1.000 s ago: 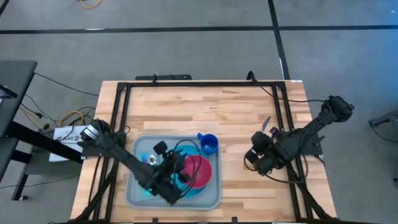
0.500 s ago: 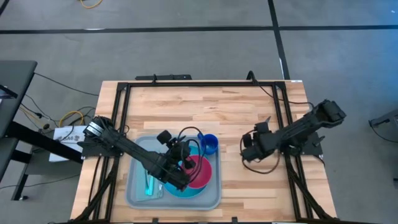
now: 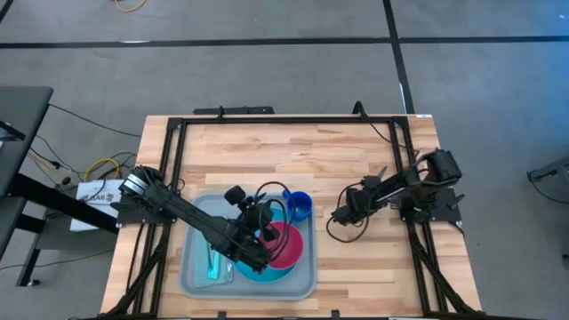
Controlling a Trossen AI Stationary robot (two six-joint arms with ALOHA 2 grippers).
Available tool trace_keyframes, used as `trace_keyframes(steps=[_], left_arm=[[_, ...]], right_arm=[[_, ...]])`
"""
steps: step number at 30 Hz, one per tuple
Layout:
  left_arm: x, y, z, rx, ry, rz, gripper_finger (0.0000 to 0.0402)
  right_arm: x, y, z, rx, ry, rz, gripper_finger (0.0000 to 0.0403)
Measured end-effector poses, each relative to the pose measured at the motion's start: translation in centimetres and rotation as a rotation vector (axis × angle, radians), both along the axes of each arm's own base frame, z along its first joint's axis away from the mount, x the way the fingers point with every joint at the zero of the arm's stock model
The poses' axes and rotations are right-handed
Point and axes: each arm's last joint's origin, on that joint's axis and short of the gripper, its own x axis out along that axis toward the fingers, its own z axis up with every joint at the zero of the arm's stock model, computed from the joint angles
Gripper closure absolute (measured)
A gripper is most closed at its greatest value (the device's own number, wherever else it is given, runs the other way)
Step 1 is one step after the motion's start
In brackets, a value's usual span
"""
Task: Set up tray
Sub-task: Put the white patterned knife beside the blue fork on the blue napkin on the gray serving tray
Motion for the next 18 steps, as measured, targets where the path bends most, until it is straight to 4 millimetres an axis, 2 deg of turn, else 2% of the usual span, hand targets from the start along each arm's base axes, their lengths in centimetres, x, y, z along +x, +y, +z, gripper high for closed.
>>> trace_keyframes(steps=[3,7,11,15,18], left_arm=[[0.0,0.0,0.0,0.004,0.000,-0.001,0.0303],[0.0,0.0,-0.1,0.007,0.005,-0.001,0.0303],[0.0,0.0,-0.4,0.010,0.011,-0.001,0.0303],[0.0,0.0,-0.4,0.004,0.011,0.001,0.0303],[0.0,0.0,-0.4,-0.004,0.004,0.005,0.0303]], right_arm=[[0.3,-0.2,-0.7,-0.005,-0.008,-0.020,0.0326],[0.3,-0.2,-0.5,0.003,-0.013,-0.018,0.0326],[-0.1,0.4,0.8,-0.012,-0.044,-0.011,0.0326],[-0.3,0.9,2.1,-0.154,-0.186,0.028,0.0326],[-0.2,1.0,2.6,-0.187,-0.261,0.041,0.0326]])
